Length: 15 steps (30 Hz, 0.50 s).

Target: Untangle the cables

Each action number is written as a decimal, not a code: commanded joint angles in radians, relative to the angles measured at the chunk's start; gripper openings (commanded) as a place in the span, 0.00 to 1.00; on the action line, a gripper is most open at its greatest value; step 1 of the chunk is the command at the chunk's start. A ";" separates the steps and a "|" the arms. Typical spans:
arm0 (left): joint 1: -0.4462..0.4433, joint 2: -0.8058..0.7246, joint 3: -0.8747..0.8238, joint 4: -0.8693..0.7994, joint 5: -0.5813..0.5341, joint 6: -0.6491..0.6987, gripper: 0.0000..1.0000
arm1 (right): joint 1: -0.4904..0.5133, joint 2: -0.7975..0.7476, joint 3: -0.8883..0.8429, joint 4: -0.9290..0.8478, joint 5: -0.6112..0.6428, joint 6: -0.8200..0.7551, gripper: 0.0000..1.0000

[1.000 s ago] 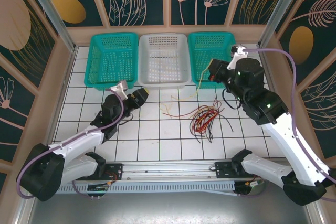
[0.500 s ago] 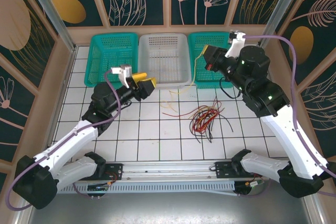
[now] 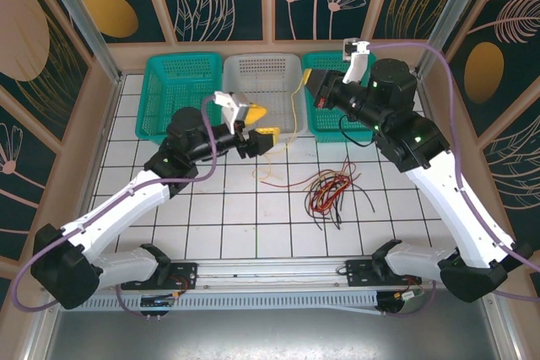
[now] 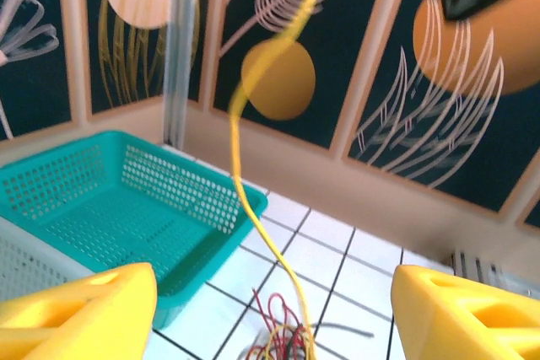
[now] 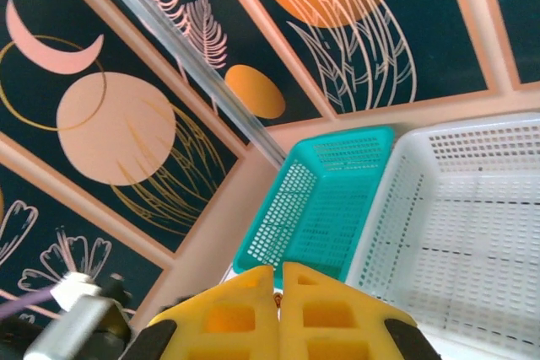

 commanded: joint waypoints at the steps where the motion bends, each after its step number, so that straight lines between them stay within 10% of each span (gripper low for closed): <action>1: -0.014 0.021 0.024 -0.034 -0.023 0.095 0.73 | -0.006 0.000 0.054 0.051 -0.056 -0.008 0.00; 15: -0.027 0.100 0.062 -0.047 0.023 0.091 0.36 | -0.007 -0.009 0.052 0.084 -0.106 0.004 0.00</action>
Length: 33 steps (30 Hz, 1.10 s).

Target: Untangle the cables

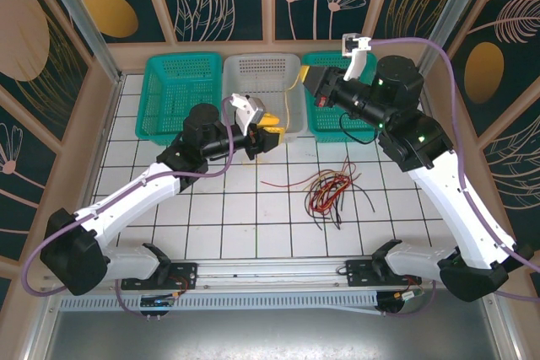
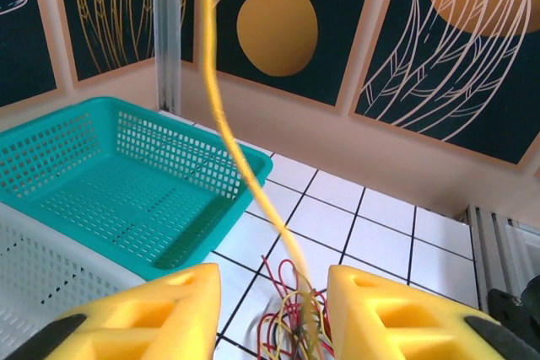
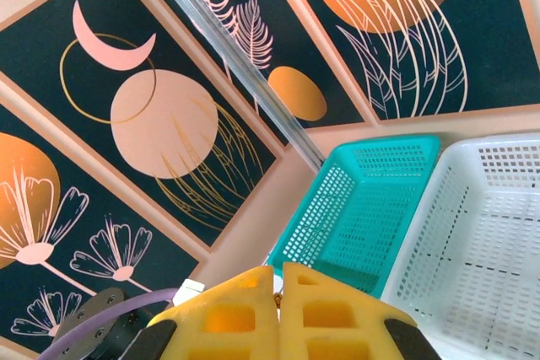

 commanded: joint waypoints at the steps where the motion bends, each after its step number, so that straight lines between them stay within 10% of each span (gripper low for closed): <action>1: -0.005 0.009 0.017 0.004 0.030 0.000 0.38 | -0.006 -0.012 0.026 0.056 -0.031 0.004 0.00; 7: -0.005 0.023 0.011 0.023 0.069 -0.031 0.45 | -0.006 -0.012 0.020 0.071 -0.046 0.011 0.00; 17: -0.005 0.023 -0.009 0.044 0.048 -0.054 0.02 | -0.006 -0.028 0.012 0.085 -0.050 0.015 0.00; 28: -0.005 -0.084 -0.167 0.144 -0.086 -0.093 0.00 | -0.105 -0.092 -0.046 0.094 0.044 0.097 0.00; 33: -0.002 -0.100 -0.164 0.095 -0.219 -0.138 0.00 | -0.151 -0.099 -0.055 0.047 0.079 0.113 0.45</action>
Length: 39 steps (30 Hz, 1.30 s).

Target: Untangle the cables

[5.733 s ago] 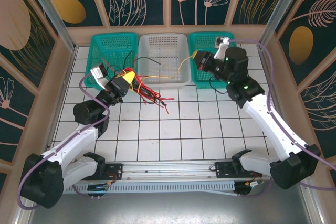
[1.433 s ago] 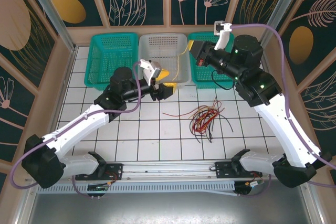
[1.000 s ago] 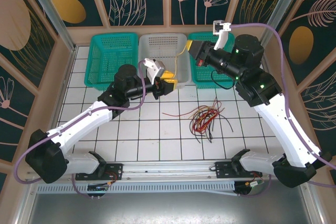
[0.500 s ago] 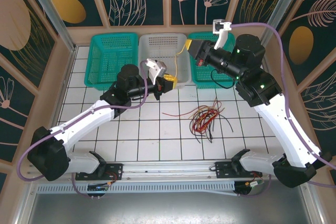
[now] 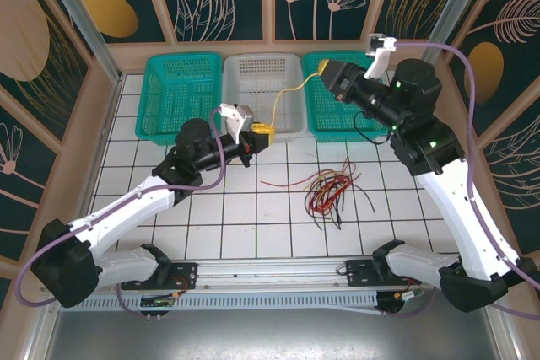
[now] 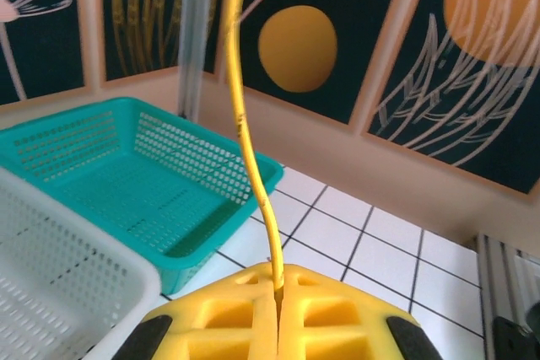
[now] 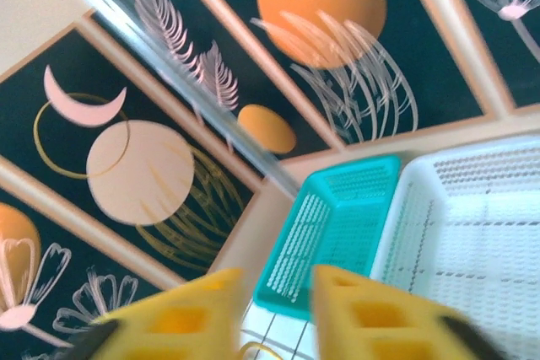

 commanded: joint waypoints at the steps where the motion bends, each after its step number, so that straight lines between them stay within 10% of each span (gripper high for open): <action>1: 0.002 0.000 0.011 -0.057 -0.153 -0.051 0.00 | -0.029 -0.032 0.006 0.005 0.074 0.021 0.49; 5: 0.022 0.013 0.098 -0.189 -0.336 -0.100 0.00 | -0.048 -0.053 -0.016 -0.138 0.259 0.021 0.75; 20: 0.429 0.293 0.576 -0.527 -0.449 -0.124 0.00 | -0.083 -0.198 -0.477 -0.212 0.292 0.139 0.68; 30: 0.499 0.572 0.705 -0.531 -0.571 -0.075 0.00 | -0.084 -0.209 -0.602 -0.197 0.258 0.160 0.61; 34: 0.502 0.664 0.759 -0.578 -0.629 -0.056 0.48 | -0.083 -0.217 -0.635 -0.209 0.270 0.154 0.61; 39: 0.502 0.669 0.775 -0.625 -0.698 -0.098 0.56 | -0.093 -0.207 -0.667 -0.225 0.292 0.139 0.61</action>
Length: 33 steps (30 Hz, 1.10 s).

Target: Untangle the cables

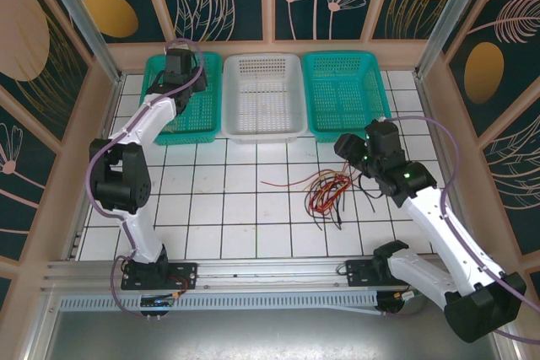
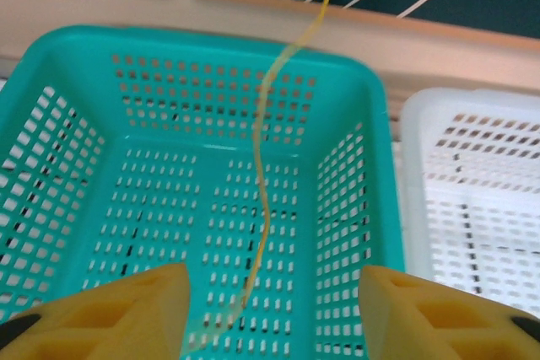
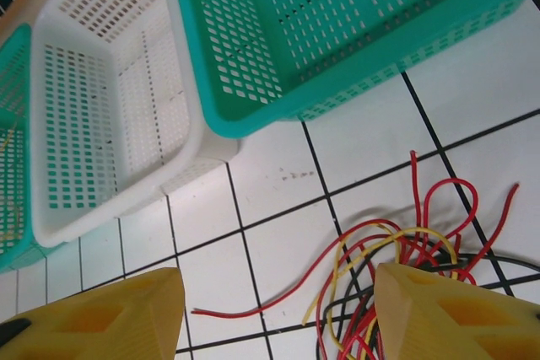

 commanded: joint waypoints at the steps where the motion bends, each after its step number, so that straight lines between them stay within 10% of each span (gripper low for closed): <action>1: 0.008 -0.021 0.052 -0.058 -0.084 -0.020 0.56 | -0.019 -0.004 -0.025 -0.012 0.027 -0.004 0.61; 7: 0.005 -0.198 0.001 -0.079 -0.074 -0.061 0.52 | -0.073 0.076 -0.073 0.013 -0.001 -0.028 0.64; 22: -0.232 -0.712 -0.545 0.051 0.487 -0.194 0.34 | -0.103 0.391 -0.163 0.161 -0.059 -0.055 0.60; 33: -0.234 -0.768 -0.709 0.143 0.524 -0.292 0.26 | 0.169 0.530 -0.110 0.255 -0.108 0.006 0.43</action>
